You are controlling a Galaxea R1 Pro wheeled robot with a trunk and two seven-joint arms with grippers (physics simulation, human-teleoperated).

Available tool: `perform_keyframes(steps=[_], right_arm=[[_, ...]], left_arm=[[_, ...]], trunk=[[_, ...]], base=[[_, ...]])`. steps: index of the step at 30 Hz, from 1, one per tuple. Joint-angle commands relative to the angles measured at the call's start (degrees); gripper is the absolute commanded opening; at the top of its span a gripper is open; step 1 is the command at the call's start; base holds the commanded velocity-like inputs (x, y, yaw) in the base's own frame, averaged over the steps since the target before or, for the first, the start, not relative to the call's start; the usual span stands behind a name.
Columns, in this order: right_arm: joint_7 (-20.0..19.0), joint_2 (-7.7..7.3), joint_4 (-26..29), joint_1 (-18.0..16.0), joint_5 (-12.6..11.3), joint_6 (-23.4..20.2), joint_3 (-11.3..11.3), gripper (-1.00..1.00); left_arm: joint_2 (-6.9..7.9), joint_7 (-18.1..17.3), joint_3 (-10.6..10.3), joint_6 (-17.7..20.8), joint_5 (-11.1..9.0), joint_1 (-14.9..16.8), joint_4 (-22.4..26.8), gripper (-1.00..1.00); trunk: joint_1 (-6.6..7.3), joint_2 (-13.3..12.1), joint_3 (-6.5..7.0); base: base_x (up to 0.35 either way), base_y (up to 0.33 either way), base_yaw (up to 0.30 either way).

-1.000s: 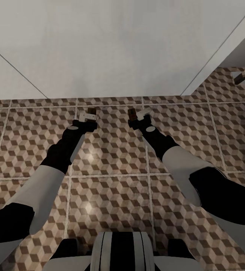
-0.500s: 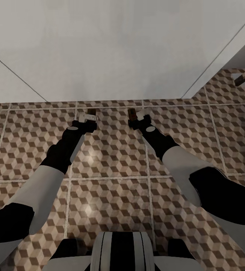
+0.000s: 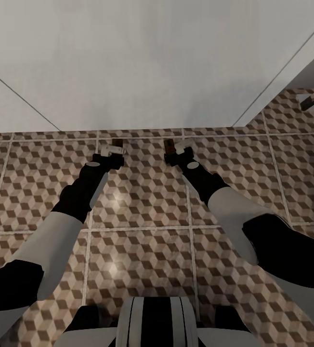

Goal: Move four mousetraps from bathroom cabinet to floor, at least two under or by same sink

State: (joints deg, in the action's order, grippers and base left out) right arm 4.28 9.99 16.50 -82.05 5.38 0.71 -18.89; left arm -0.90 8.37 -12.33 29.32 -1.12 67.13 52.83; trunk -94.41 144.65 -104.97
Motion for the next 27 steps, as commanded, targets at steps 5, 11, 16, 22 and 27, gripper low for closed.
perform_keyframes(steps=[5, 11, 16, 22, 27], right_arm=[[0.38, 0.01, -0.07, -0.04, 0.52, 0.08, -0.21, -1.0], [0.12, 0.01, -0.01, -0.04, 0.51, 0.73, -0.24, -1.0], [0.04, 0.01, -0.05, -0.04, 0.51, 2.59, -0.26, -1.0], [0.03, 0.01, -0.07, -0.04, 0.6, 3.1, -0.27, -1.0], [0.02, 0.01, -0.07, -0.04, 0.6, 3.15, -0.28, -1.0]], left_arm=[[0.02, 0.33, -0.15, 0.29, -0.02, 0.02, -0.09, -1.0], [0.02, 0.33, -0.15, 0.3, -0.02, 0.02, 0.29, -1.0], [0.02, 0.33, -0.15, 0.3, -0.02, 0.02, 0.04, -1.0], [0.02, 0.33, -0.15, 0.3, -0.02, -0.04, 0.08, -1.0], [0.04, 0.33, -0.15, 0.3, -0.02, -0.08, 0.13, -1.0]], trunk=[[0.0, 0.01, -0.03], [0.0, 0.01, -0.03], [0.0, 0.01, -0.03], [0.0, 0.01, -0.03], [0.0, 0.01, -0.03]], base=[[0.146, 0.0, 0.0], [0.066, 0.0, 0.0], [0.006, 0.0, 0.0], [0.0, 0.0, 0.0], [0.0, 0.0, 0.0]])
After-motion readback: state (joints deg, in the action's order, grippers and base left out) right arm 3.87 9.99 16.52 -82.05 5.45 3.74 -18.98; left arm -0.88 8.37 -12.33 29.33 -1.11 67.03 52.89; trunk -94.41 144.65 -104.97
